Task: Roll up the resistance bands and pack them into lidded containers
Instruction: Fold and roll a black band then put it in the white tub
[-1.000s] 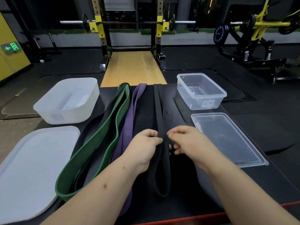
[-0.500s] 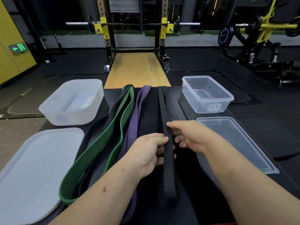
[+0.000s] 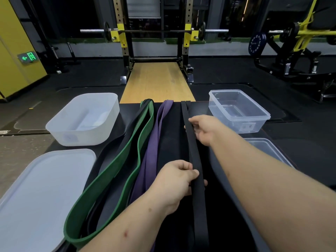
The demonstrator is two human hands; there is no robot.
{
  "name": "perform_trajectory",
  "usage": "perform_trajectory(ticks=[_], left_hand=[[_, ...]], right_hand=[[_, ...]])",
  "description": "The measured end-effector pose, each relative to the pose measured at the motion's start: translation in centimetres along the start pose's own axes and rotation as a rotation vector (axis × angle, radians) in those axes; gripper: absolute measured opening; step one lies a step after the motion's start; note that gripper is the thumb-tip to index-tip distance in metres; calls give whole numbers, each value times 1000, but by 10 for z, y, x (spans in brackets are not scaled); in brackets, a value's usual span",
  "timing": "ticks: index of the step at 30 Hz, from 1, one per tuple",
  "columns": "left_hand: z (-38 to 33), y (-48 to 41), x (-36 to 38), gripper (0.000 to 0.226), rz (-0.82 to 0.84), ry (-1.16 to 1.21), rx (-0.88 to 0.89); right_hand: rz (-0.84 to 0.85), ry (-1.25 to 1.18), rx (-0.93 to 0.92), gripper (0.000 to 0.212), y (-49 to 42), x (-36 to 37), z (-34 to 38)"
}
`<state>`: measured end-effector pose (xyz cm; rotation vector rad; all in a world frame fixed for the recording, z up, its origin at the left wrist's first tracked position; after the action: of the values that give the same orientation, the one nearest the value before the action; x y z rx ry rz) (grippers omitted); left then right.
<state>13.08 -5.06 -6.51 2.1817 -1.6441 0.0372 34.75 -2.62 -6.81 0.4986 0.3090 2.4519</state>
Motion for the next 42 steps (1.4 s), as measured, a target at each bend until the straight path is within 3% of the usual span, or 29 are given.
perform_trajectory(ticks=[6, 8, 12, 17, 23, 28, 35, 38, 42], left_hand=[[-7, -4, -5, 12, -51, 70, 67], [-5, -5, -4, 8, -48, 25, 34], [3, -5, 1, 15, -45, -118, -18], [0, -3, 1, 19, 16, -104, -5], [0, -1, -2, 22, 39, -108, -29], [2, -8, -9, 20, -22, -70, -15], [-7, -14, -14, 9, -161, -67, 113], [-3, -12, -12, 10, -160, -103, 87], [1, -11, -17, 11, -172, -73, 52]], right_hand=[[12, -40, -141, 25, -39, -2, 45], [-8, 115, -10, 38, -51, -11, 29], [-13, 275, 102, 20, -61, -18, 15], [38, 268, 99, 10, -69, -18, 24], [-63, 110, -48, 28, -87, -24, 27], [-23, 10, -38, 34, -101, -21, 27], [34, -264, -497, 36, -71, 3, 109], [-21, -88, -326, 30, -78, -1, 93], [105, 131, 37, 13, -77, -3, 45]])
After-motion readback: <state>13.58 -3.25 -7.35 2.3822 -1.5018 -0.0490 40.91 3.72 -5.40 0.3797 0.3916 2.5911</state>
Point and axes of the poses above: each hand's wrist, its own y-axis away from the middle knuckle, its own x-axis out of the palm, z = x × y, the point moved 3 cm from there along -y, towards the middle knuckle, and after that the axes turned 15 degrees about z, right-handed, at the moved point
